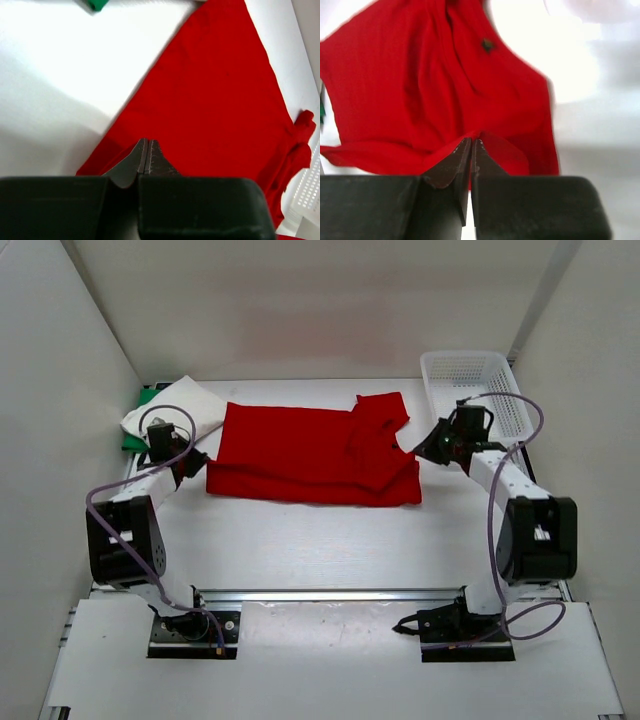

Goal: Fold and stack the t-shirts
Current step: Fold the flattened tshirt in 1/3 of the way

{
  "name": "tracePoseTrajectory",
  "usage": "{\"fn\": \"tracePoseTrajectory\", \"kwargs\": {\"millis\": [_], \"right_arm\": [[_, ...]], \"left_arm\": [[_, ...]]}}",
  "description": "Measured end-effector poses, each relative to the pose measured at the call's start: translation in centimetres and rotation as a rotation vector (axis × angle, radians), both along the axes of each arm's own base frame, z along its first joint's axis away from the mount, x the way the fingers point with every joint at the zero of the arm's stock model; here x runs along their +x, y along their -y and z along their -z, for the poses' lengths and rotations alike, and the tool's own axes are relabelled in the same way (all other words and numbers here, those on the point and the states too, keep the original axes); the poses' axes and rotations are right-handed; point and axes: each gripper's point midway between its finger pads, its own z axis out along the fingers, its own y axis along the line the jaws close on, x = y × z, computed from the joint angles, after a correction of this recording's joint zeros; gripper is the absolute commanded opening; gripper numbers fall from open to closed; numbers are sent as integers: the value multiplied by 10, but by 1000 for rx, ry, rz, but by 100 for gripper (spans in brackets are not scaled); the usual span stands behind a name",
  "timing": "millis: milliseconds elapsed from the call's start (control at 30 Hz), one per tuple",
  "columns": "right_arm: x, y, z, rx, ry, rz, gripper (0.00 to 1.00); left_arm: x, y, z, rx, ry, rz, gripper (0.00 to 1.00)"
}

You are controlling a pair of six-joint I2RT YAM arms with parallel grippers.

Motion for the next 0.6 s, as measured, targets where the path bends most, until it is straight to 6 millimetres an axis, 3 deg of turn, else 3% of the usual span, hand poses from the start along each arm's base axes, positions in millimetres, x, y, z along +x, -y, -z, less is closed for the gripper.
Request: {"fn": "tracePoseTrajectory", "kwargs": {"millis": [100,267,333,400,433,467,567,600], "right_arm": [[31,-1,1,-2,3,-8,0],[74,-3,2,-27,8,-31,0],[87,-4,3,-37,13,-40,0],[96,-6,5,-43,10,-50,11],[100,-7,6,-47,7,-54,15],[102,-7,8,-50,3,-57,23],[100,-8,11,-61,-10,-63,42],[99,-8,10,-66,-10,-61,44]], "left_arm": [[11,-3,9,1,-15,-5,0],[10,-4,31,-3,-68,-8,1],[11,-4,36,-1,-79,-8,14],[11,-4,37,5,-82,-2,30],[12,-4,37,8,-81,2,45],[12,-5,36,13,-79,7,53],[14,-5,32,20,-69,17,53],[12,-5,28,26,-64,20,53]]}}
